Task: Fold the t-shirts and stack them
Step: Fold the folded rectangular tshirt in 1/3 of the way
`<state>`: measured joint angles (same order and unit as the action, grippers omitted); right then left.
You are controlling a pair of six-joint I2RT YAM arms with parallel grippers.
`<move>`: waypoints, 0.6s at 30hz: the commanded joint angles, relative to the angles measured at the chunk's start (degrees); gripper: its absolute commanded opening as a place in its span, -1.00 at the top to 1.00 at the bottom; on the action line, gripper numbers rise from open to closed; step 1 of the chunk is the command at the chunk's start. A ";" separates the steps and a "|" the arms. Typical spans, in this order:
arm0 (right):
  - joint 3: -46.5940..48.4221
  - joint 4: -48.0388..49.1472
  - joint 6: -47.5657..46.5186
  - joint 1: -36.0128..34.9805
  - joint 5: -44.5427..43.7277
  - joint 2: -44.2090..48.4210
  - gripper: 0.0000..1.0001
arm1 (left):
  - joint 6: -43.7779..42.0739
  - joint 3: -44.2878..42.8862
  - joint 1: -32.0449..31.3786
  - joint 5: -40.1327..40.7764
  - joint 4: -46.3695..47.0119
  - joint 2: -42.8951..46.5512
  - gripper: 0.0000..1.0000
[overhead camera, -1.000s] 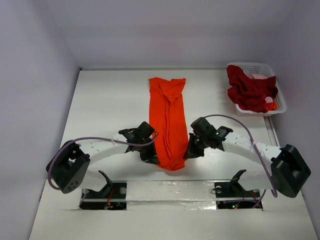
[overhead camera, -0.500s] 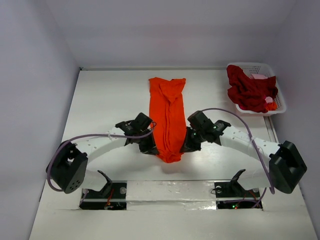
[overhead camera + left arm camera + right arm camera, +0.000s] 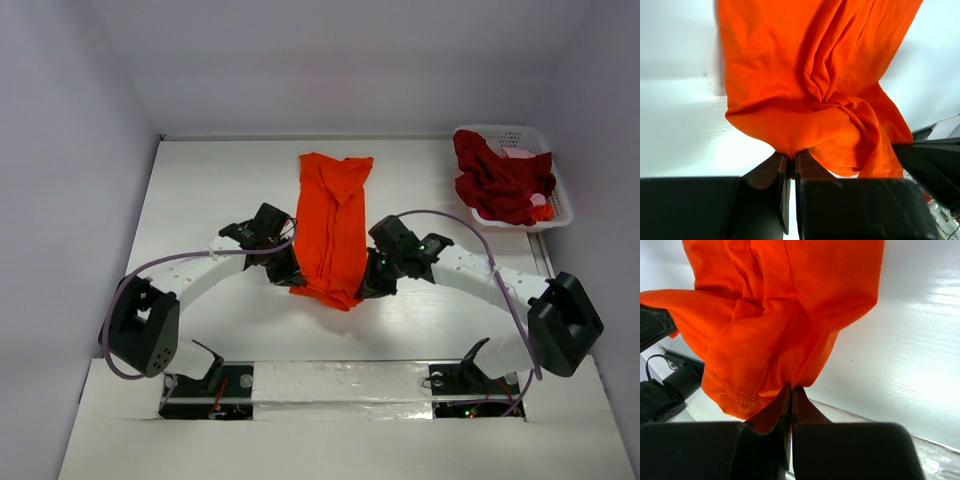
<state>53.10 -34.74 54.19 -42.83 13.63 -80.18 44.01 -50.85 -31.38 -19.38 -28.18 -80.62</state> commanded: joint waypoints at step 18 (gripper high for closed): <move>8.86 -1.38 -2.42 3.63 -1.94 -4.72 1.00 | -4.19 -6.54 2.99 -0.84 -2.84 -2.17 1.00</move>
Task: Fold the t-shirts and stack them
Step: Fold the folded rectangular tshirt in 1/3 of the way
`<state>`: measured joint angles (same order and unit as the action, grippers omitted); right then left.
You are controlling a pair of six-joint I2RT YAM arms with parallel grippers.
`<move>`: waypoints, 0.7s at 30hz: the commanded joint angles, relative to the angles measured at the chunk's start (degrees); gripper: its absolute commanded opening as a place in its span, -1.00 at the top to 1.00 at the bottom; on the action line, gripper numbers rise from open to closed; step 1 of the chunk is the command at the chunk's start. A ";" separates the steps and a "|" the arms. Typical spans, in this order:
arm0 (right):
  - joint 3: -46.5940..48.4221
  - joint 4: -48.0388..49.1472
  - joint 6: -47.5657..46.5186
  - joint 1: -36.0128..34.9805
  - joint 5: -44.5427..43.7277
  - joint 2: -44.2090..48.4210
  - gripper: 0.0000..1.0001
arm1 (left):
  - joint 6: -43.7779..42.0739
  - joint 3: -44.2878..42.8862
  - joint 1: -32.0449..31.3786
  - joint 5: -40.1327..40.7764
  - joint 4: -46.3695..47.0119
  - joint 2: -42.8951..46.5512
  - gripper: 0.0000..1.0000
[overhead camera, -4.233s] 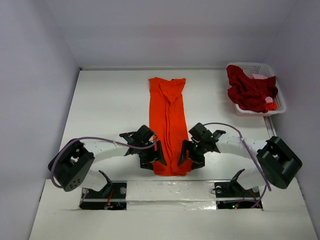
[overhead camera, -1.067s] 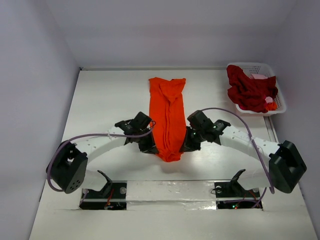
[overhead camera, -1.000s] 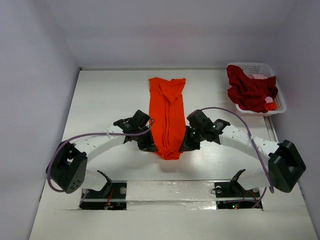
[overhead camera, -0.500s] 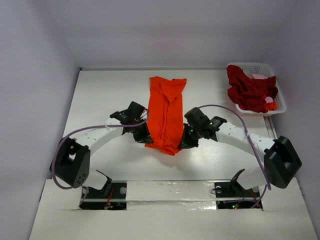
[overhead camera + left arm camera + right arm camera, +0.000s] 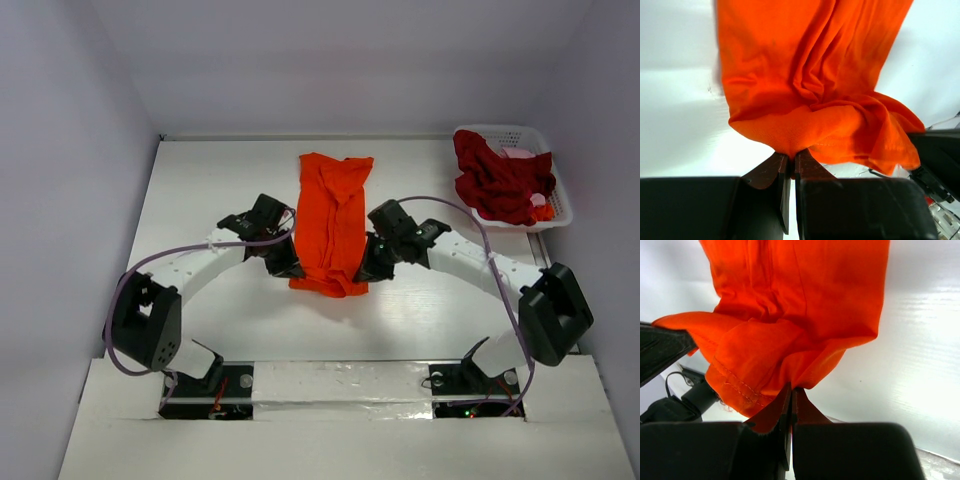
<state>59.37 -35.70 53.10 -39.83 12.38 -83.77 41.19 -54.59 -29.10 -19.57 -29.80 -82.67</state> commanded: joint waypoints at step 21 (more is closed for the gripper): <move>9.97 -0.77 -5.29 5.55 -1.31 -9.40 1.00 | -6.03 -9.92 6.69 -2.49 -0.26 -8.03 1.00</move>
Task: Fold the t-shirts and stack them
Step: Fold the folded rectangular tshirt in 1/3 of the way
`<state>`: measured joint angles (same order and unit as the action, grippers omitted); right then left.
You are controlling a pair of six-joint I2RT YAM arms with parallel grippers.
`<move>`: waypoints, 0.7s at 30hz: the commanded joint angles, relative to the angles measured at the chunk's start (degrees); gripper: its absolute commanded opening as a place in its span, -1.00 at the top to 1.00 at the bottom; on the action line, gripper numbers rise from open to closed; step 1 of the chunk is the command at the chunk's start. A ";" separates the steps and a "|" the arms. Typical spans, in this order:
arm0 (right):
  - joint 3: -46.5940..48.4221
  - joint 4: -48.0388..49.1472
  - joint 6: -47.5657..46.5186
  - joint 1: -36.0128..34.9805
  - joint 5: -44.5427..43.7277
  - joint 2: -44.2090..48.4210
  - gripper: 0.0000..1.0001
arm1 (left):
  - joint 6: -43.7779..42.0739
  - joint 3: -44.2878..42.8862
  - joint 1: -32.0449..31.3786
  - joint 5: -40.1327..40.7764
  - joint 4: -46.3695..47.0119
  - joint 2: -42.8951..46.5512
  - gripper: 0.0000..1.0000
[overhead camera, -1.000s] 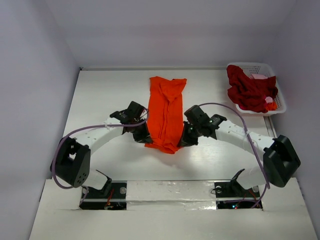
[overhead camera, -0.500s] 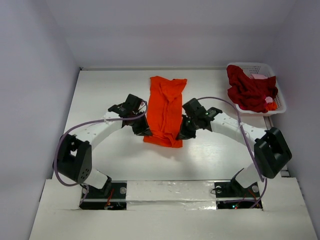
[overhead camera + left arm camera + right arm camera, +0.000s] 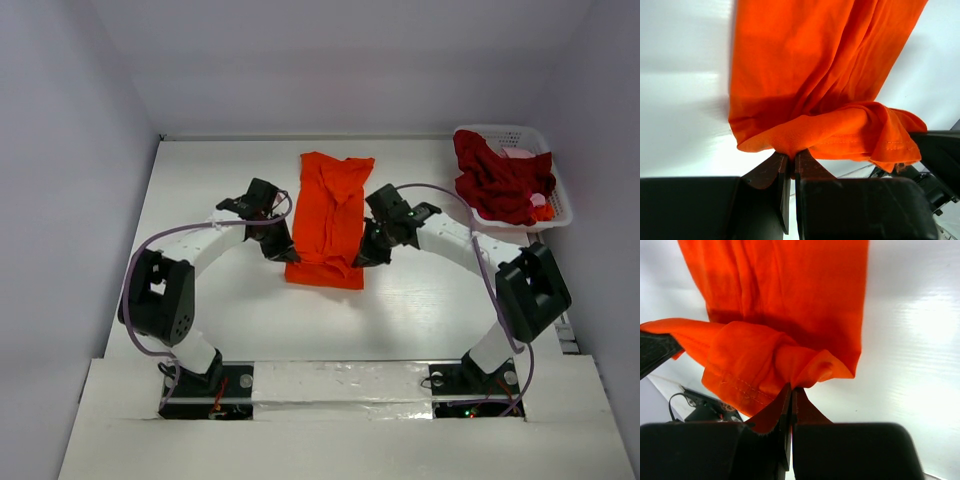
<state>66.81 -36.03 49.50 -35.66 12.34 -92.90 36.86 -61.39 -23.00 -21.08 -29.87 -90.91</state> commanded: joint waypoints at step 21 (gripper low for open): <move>10.45 -2.11 -6.43 2.52 -0.04 -7.11 1.00 | -3.55 -9.63 2.26 -1.95 0.07 -6.47 1.00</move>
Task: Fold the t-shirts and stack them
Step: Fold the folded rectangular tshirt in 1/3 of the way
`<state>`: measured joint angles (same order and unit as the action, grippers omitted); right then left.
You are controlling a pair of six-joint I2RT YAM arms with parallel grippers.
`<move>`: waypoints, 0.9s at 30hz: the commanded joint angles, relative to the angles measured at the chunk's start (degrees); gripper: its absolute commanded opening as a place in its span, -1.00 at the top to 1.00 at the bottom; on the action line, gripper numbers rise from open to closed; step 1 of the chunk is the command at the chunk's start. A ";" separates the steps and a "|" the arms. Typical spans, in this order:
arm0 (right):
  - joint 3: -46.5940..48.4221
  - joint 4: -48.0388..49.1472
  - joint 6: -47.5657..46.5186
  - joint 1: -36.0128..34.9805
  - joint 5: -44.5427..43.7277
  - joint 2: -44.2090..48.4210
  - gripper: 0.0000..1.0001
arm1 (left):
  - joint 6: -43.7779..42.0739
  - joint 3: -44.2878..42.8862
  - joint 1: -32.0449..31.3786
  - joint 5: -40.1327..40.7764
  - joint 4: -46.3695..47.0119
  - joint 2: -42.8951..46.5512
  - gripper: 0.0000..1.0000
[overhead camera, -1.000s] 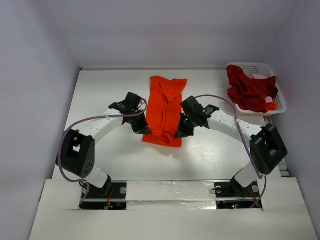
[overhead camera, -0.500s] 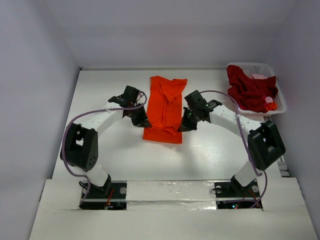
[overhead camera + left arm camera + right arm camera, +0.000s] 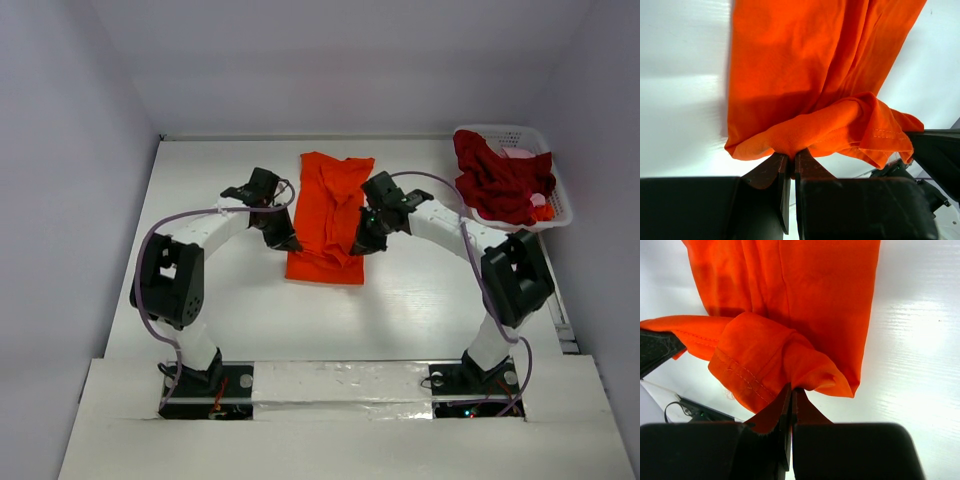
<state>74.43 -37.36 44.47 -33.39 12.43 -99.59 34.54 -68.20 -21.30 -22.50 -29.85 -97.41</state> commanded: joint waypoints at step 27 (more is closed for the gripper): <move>8.01 -1.39 -3.69 3.77 0.93 -5.61 1.00 | -3.96 -9.31 2.67 -1.40 -1.00 -6.30 0.99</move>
<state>80.12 -38.02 41.98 -30.20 13.10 -104.44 31.90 -74.83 -18.98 -23.38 -30.17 -103.81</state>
